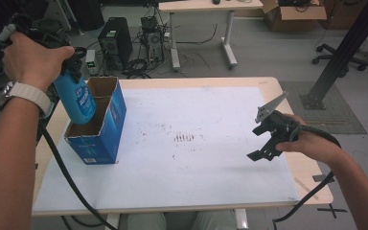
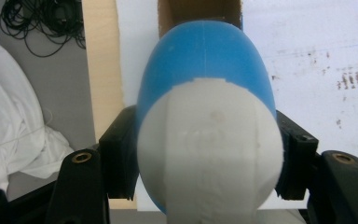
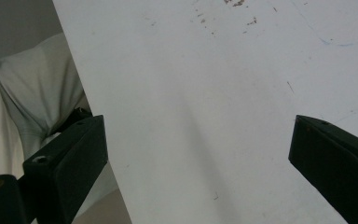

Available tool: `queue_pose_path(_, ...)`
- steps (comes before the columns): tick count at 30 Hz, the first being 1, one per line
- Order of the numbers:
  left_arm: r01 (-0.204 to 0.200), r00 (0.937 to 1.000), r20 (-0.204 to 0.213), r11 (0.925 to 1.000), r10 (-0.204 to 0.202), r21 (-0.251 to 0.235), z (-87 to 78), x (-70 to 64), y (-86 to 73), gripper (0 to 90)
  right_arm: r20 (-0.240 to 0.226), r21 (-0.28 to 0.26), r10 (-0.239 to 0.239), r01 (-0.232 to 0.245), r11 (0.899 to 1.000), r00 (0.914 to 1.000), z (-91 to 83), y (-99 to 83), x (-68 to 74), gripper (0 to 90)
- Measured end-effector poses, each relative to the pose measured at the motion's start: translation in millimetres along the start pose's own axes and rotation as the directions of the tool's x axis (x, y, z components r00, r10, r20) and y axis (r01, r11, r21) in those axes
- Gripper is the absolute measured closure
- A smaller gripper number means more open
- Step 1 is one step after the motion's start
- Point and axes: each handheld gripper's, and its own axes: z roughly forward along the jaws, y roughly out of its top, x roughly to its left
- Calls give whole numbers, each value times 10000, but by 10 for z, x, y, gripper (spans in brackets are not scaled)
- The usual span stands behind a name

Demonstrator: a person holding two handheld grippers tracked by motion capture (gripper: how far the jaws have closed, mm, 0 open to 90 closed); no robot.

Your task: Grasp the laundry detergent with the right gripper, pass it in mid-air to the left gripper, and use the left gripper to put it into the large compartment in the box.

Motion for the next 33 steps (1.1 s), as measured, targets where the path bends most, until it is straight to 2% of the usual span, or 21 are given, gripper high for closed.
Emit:
queue_pose_path(11, -90, 10000, -34, 9999, 90, 50, 358, -10, -43, 380, -41, 48, 159, -159, 9999, 9999, 34, 20, -7, 44)
queue_pose_path(15, -185, 9998, 83, 9997, 184, 128, 510, -30, -53, 380, -44, 89, 179, -179, 9998, 9998, 46, -12, -19, 44)
queue_pose_path(18, -171, 9998, 142, 9999, 171, 10, 602, -49, -59, 379, -64, 147, 257, -256, 9996, 9996, 46, -34, -23, 44)
queue_pose_path(27, -197, 9997, 123, 9998, 198, -78, 852, -97, -76, 380, -20, 121, 461, -461, 9989, 9989, 15, -75, -29, 44)
queue_pose_path(29, -306, 9995, 109, 9995, 307, -106, 911, -103, -81, 379, -38, 114, 467, -467, 9988, 9989, 20, -88, -34, 44)
queue_pose_path(33, -329, 9994, 124, 9995, 329, -14, 1039, -116, -97, 380, -30, 142, 570, -570, 9983, 9984, 36, -114, -39, 44)
